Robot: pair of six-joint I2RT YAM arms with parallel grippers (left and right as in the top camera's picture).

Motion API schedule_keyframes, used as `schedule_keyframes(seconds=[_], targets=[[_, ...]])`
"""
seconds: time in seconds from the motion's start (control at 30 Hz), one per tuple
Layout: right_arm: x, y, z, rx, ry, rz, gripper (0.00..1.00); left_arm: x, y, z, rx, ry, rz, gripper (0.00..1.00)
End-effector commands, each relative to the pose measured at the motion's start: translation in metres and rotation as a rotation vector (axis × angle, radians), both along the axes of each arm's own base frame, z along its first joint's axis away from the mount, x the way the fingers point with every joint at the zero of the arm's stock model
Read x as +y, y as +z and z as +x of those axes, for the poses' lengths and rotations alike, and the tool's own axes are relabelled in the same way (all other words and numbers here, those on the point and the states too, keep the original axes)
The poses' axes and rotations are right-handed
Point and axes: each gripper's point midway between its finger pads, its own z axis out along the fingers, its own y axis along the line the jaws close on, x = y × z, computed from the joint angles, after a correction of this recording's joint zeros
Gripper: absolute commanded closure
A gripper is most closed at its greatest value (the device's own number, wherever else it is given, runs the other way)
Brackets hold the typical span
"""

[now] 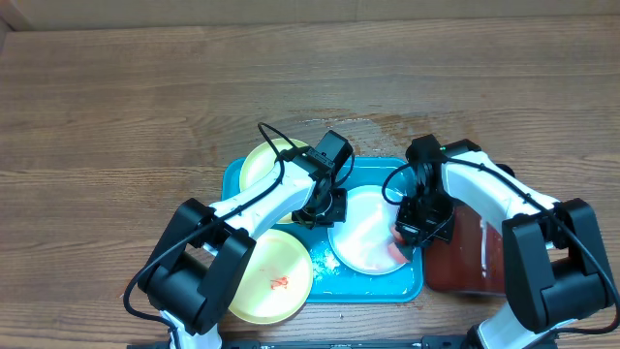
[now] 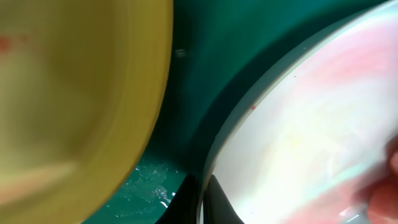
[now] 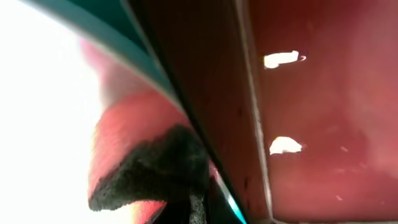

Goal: Clean dirty plates on tray and stack at the side
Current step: 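Scrub the white plate with the sponge in the right gripper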

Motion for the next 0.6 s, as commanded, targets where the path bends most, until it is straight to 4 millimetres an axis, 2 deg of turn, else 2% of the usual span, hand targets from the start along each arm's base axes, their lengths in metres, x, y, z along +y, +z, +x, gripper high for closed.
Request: schedule_keyframes(seconds=[0.0, 0.17, 0.4, 0.43, 0.57], targets=[[0.028, -0.005, 0.004, -0.05, 0.079, 0.103, 0.96, 0.001, -0.003, 0.002, -0.007, 0.006, 0.015, 0.96], [0.056, -0.01, 0.02, -0.139, 0.062, 0.148, 0.96, 0.001, -0.003, 0.002, -0.005, 0.005, 0.015, 0.96], [0.081, -0.016, 0.024, -0.197, 0.056, 0.2, 0.96, 0.001, -0.003, 0.001, -0.004, 0.005, 0.013, 0.96], [0.09, -0.014, 0.031, -0.229, 0.062, 0.235, 0.96, 0.001, -0.003, 0.002, -0.004, 0.006, 0.013, 0.96], [0.104, -0.011, 0.052, -0.317, 0.033, 0.277, 0.96, 0.001, -0.003, 0.001, -0.003, 0.005, 0.013, 0.96]])
